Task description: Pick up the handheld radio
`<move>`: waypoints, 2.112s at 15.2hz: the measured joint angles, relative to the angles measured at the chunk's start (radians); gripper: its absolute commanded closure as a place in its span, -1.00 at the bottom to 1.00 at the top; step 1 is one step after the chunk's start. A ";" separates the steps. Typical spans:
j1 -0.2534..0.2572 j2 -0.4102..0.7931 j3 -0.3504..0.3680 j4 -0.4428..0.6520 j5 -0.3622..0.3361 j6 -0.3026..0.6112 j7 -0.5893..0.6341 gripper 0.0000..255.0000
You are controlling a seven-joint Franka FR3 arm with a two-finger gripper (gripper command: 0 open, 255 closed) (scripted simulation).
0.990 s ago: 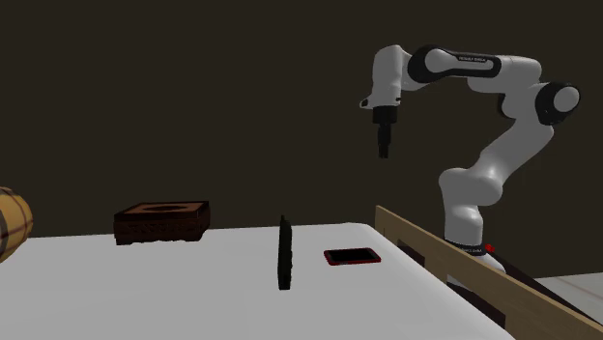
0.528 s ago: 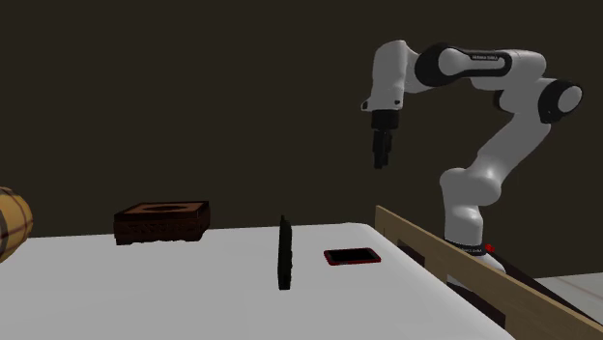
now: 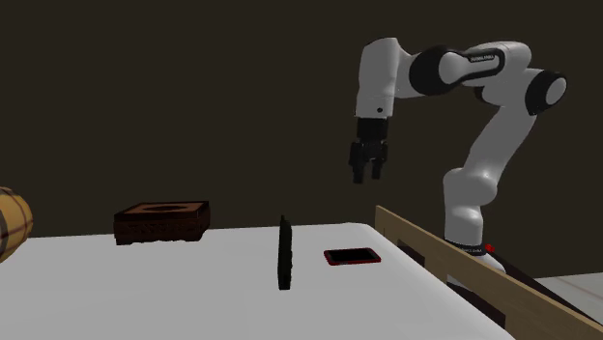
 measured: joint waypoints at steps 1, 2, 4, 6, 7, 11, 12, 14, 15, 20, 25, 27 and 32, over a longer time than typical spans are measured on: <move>-0.023 0.037 0.035 0.025 -0.015 0.013 0.057 -1.00; -0.048 0.082 0.075 0.059 -0.036 0.022 0.118 -1.00; -0.095 0.173 0.161 0.114 -0.088 0.046 0.253 -1.00; -0.140 0.271 0.238 0.173 -0.161 0.056 0.388 -1.00; -0.159 0.335 0.283 0.215 -0.212 0.051 0.465 -1.00; -0.131 0.654 0.365 0.399 -0.493 0.002 0.798 -1.00; -0.096 0.719 0.353 0.448 -0.548 -0.020 0.863 -1.00; 0.001 0.850 0.306 0.567 -0.651 -0.074 0.981 -1.00; 0.052 0.909 0.278 0.631 -0.692 -0.102 1.029 -1.00; 0.196 1.079 0.183 0.837 -0.793 -0.176 1.150 -1.00; 0.190 1.095 0.174 0.790 -0.807 -0.123 1.174 -1.00; 0.189 1.098 0.172 0.778 -0.810 -0.110 1.180 1.00; 0.189 1.099 0.172 0.774 -0.811 -0.106 1.182 1.00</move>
